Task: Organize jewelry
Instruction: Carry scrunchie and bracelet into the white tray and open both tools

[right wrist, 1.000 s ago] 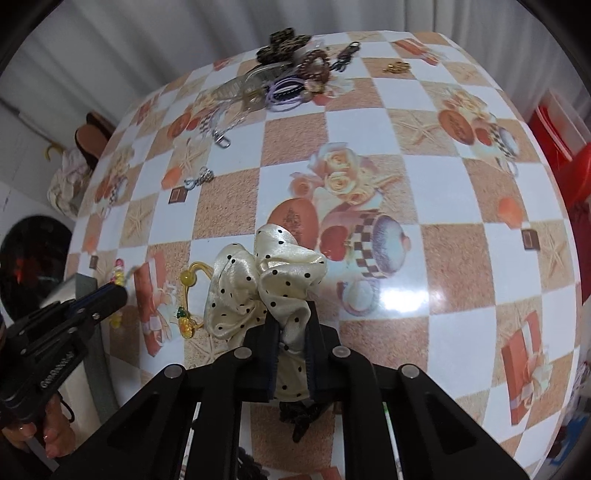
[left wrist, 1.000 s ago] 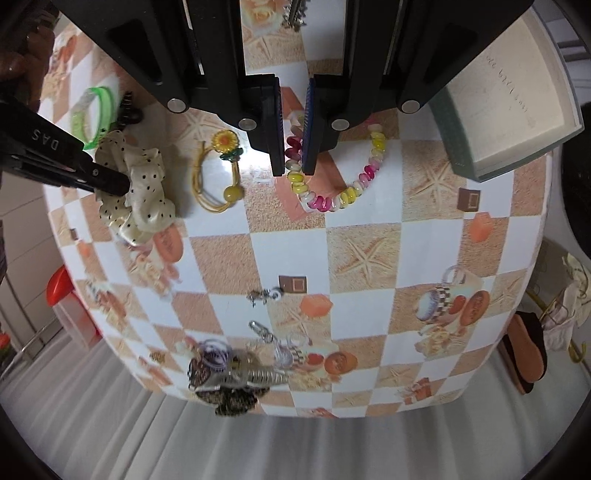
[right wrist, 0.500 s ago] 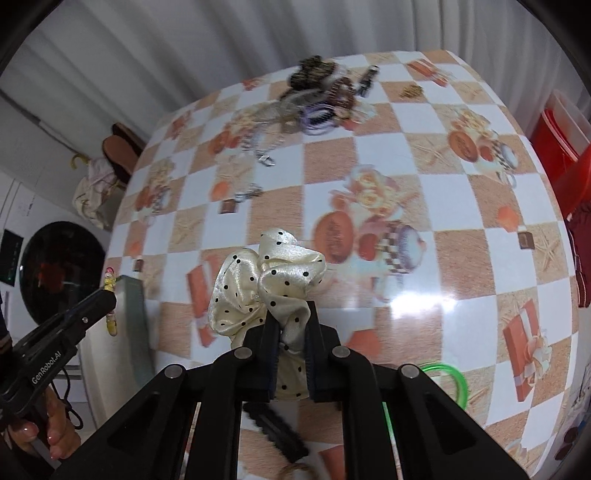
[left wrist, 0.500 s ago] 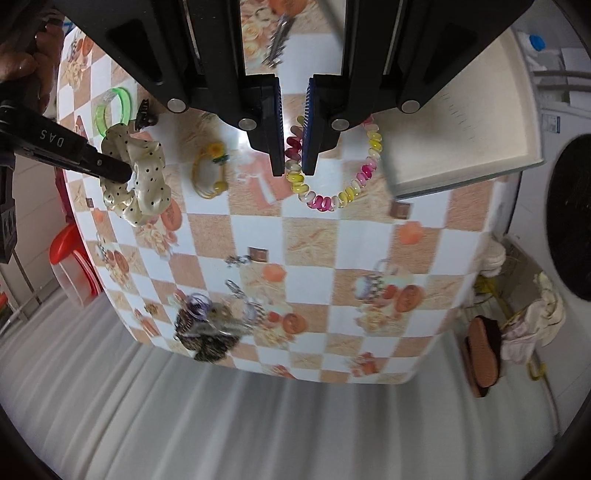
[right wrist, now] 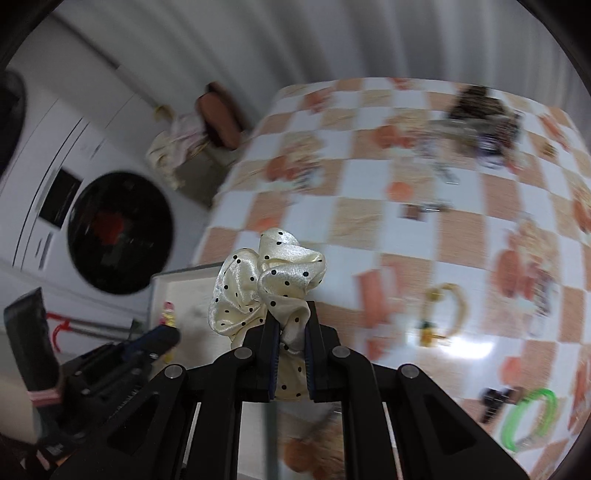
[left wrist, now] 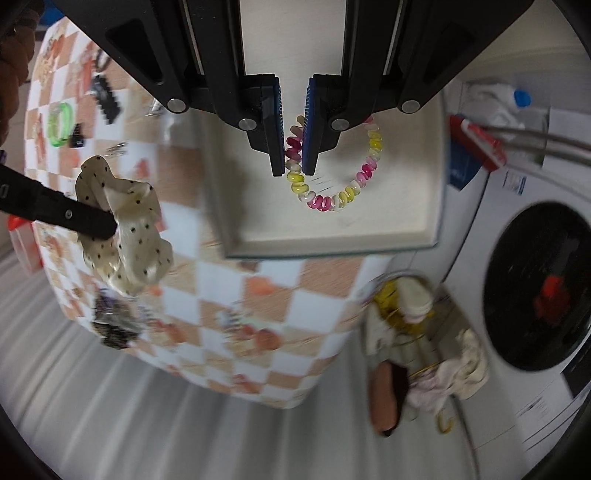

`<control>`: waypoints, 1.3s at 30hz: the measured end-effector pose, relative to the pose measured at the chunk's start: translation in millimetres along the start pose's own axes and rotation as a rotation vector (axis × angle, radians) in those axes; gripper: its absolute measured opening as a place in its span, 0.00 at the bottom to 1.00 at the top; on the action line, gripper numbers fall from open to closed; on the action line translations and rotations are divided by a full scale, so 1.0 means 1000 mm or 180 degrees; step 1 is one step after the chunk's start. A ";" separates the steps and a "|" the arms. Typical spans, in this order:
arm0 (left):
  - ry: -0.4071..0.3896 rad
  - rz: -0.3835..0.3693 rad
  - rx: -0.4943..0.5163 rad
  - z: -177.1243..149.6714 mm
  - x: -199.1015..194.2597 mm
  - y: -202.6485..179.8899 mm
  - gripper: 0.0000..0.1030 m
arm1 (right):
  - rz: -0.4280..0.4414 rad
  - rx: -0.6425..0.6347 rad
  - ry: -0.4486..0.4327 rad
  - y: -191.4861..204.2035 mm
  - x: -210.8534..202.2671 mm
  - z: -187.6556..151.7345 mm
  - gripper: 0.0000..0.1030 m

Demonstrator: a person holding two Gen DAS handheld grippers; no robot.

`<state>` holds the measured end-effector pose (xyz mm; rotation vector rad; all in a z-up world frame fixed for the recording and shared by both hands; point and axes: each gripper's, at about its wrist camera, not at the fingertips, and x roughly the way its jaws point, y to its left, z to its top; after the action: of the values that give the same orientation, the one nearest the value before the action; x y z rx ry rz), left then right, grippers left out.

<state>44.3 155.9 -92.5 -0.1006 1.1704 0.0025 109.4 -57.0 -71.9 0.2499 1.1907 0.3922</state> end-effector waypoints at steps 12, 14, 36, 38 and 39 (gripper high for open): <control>0.0104 0.0221 -0.0059 -0.012 0.042 0.030 0.14 | 0.0068 -0.0349 0.0435 0.059 0.086 0.001 0.12; 0.0124 0.0234 -0.0054 -0.013 0.046 0.032 0.14 | 0.0048 -0.0374 0.0483 0.063 0.095 0.000 0.12; 0.0311 0.0428 0.0044 -0.016 0.061 0.028 0.14 | -0.0041 -0.0416 0.0642 0.064 0.124 0.000 0.56; 0.0309 0.0430 0.0037 -0.016 0.058 0.028 0.14 | -0.0015 -0.0403 0.0562 0.065 0.114 0.004 0.59; 0.0307 0.0439 0.0035 -0.016 0.057 0.028 0.14 | 0.0003 -0.0383 0.0529 0.063 0.108 0.005 0.60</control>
<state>49.8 179.6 -153.0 -0.0101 1.2716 0.1138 138.0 46.4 -137.3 0.1150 1.3245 0.4910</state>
